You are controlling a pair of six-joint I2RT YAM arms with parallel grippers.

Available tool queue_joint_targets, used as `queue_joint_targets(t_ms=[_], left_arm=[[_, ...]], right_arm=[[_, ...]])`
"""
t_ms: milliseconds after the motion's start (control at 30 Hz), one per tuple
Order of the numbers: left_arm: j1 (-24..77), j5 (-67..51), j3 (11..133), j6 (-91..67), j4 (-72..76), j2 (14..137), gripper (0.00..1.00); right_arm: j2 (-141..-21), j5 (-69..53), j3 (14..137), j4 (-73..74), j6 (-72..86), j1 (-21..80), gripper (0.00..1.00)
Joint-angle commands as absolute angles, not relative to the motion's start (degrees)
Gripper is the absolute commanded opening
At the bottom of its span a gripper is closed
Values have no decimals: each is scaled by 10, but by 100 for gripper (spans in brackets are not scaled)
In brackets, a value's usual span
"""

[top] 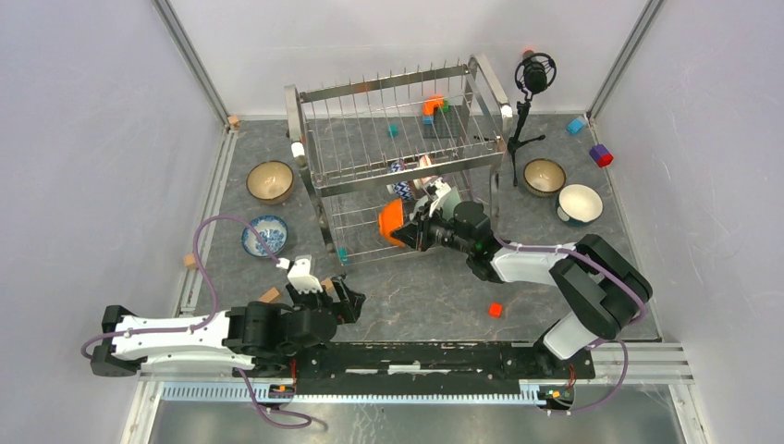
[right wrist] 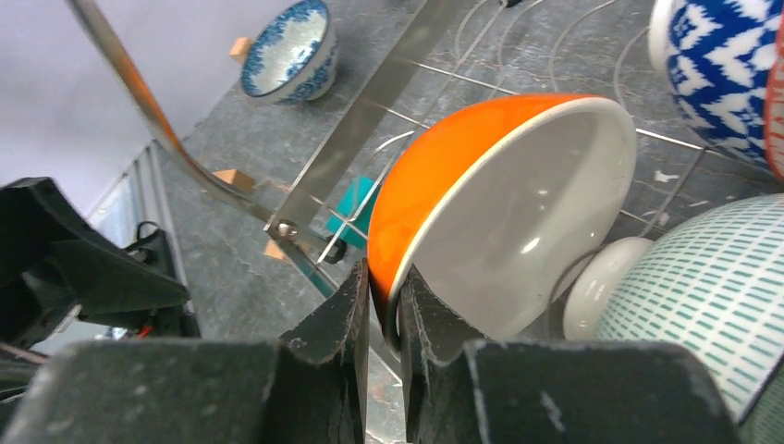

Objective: Unload the bowls from the dish rack
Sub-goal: Pick up the bowl from the dish rack.

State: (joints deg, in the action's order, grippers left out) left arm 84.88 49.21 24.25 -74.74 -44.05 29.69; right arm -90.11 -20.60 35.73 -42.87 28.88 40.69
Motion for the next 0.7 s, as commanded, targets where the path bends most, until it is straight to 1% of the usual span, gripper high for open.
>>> queue_joint_targets(t_ms=[0, 167, 500, 667], left_arm=[[848, 515, 246, -761, -423, 301, 98], [848, 516, 247, -760, -424, 300, 98], [848, 520, 254, -757, -423, 300, 98], [848, 522, 269, -752, -433, 296, 98]], right_arm=[[-894, -261, 344, -545, 334, 399, 0], [-881, -284, 335, -588, 361, 398, 0], [-834, -302, 326, -593, 376, 397, 0], [-802, -328, 299, -629, 407, 398, 0]])
